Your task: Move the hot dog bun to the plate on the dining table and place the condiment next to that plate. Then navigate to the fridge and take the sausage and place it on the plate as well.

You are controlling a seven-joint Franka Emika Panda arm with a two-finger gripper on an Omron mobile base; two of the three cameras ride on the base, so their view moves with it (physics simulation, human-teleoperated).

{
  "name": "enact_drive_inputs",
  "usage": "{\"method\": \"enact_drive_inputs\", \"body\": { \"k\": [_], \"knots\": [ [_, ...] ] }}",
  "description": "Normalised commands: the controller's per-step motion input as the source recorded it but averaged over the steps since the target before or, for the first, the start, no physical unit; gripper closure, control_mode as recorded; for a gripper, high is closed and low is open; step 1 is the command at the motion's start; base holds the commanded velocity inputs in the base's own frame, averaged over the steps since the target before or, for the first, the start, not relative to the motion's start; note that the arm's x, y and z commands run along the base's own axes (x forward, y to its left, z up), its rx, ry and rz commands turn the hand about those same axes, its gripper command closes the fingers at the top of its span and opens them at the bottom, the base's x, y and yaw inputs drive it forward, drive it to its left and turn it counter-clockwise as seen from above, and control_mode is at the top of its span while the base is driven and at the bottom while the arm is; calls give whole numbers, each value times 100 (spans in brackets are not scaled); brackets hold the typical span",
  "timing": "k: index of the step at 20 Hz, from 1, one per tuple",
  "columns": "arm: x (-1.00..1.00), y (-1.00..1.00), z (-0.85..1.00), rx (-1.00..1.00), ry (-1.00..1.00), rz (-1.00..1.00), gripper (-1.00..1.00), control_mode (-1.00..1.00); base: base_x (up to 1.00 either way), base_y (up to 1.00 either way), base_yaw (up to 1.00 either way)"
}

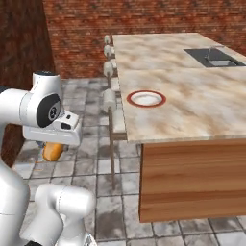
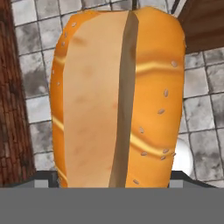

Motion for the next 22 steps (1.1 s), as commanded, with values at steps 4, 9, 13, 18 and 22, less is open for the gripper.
{"method": "enact_drive_inputs", "body": {
  "k": [4, 9, 13, 18, 22],
  "knots": [
    [0, 0, 0, 0, 0, 0, 100, 100, 70, 25, -43],
    [0, 0, 0, 0, 0, 0, 100, 100, 68, 38, -43],
    [0, 0, 0, 0, 0, 0, 100, 100, 58, 73, -38],
    [0, 0, 0, 0, 0, 0, 100, 100, 65, 91, -38],
    [0, 0, 0, 0, 0, 0, 100, 100, 48, 97, -42]
  ]
}}
